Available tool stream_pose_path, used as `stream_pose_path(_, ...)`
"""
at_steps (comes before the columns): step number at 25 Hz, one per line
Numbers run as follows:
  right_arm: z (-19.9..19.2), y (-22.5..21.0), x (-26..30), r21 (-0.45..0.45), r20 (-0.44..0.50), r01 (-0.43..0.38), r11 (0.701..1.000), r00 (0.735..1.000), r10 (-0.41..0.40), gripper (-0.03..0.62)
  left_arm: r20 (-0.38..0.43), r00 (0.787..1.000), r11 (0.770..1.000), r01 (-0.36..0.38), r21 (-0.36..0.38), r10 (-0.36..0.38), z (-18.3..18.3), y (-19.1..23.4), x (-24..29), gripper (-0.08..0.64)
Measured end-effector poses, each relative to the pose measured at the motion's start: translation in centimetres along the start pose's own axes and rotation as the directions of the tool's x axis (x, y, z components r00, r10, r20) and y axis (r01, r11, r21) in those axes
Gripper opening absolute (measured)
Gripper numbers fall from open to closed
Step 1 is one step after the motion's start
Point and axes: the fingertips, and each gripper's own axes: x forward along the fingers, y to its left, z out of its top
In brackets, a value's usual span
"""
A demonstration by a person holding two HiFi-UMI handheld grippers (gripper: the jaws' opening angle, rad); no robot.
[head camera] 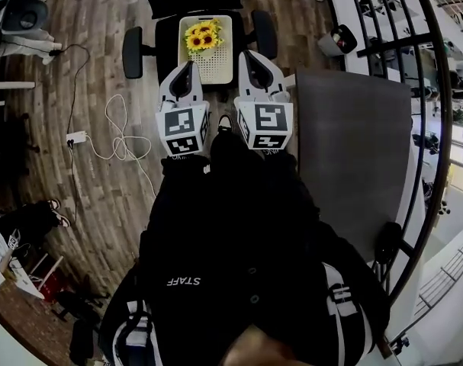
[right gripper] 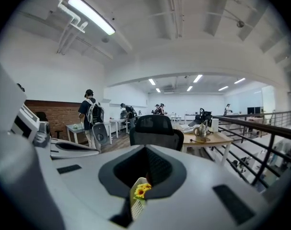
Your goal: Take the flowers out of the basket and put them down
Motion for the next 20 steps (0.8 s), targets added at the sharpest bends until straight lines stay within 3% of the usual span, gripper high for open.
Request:
stream_pose_path(13,-5.8,-2.1,5.0,0.053,-0.139,0.007,0.999,0.99,0.001,0.012,-0.139,0.99,1.0,0.001,-0.028,-0.005,-5.8,1.4,5.6,0.0)
stream_pose_path(17,-8.5,-2.2,6.9,0.073,-0.163,0.004,0.997,0.987,0.008,0.012,-0.133,0.991,1.0,0.008,-0.02,-0.011,-7.9,2.1,7.7,0.0)
stream_pose_path(20,-11.7,-1.9,8.9,0.081,-0.199,-0.002,0.997,0.98,0.019,0.012,-0.177,0.984,0.999,0.002,-0.053,-0.011,-10.9,3.4,9.7,0.0)
